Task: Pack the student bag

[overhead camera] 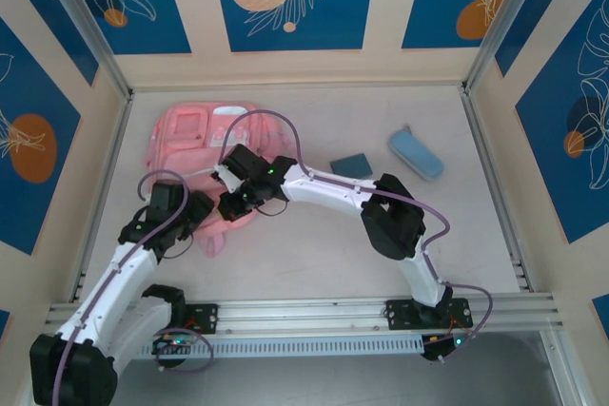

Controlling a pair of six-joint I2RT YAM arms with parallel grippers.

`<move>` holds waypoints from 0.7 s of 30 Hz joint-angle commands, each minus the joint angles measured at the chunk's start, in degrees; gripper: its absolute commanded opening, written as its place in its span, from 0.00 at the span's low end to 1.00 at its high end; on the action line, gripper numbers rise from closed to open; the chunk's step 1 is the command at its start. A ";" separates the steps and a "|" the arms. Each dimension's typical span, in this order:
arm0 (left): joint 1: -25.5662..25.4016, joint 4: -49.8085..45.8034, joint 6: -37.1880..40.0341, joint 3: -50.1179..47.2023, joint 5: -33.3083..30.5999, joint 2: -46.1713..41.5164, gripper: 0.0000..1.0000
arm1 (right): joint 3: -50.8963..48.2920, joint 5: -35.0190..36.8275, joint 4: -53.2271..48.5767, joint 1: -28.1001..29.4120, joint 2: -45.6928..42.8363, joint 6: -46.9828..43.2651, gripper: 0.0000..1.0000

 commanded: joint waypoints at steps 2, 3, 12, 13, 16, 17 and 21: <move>0.25 2.59 -2.13 -3.08 3.08 0.20 0.48 | -1.25 0.10 3.88 1.44 -1.65 -0.55 0.00; 0.22 2.46 -1.71 -3.40 2.10 0.20 0.41 | -2.21 1.38 3.58 1.40 -2.33 -0.74 0.00; 0.32 -0.78 3.55 -4.13 -4.69 0.68 0.03 | -11.50 13.82 -0.27 -1.35 -7.66 -5.07 0.00; 0.33 -1.05 3.86 -4.14 -4.94 0.68 0.02 | -12.20 14.56 -0.75 -2.00 -7.70 -5.53 0.00; 0.45 -1.91 4.64 -4.40 -5.66 0.51 0.01 | -14.51 16.77 -0.69 -4.54 -8.10 -7.56 0.00; 0.46 -2.21 4.83 -4.41 -5.86 0.37 0.01 | -14.93 16.89 -0.60 -5.72 -8.09 -8.16 0.00; 0.60 -2.67 5.27 -4.65 -5.87 -0.07 0.00 | -15.36 17.22 -0.20 -10.19 -7.45 -9.89 0.00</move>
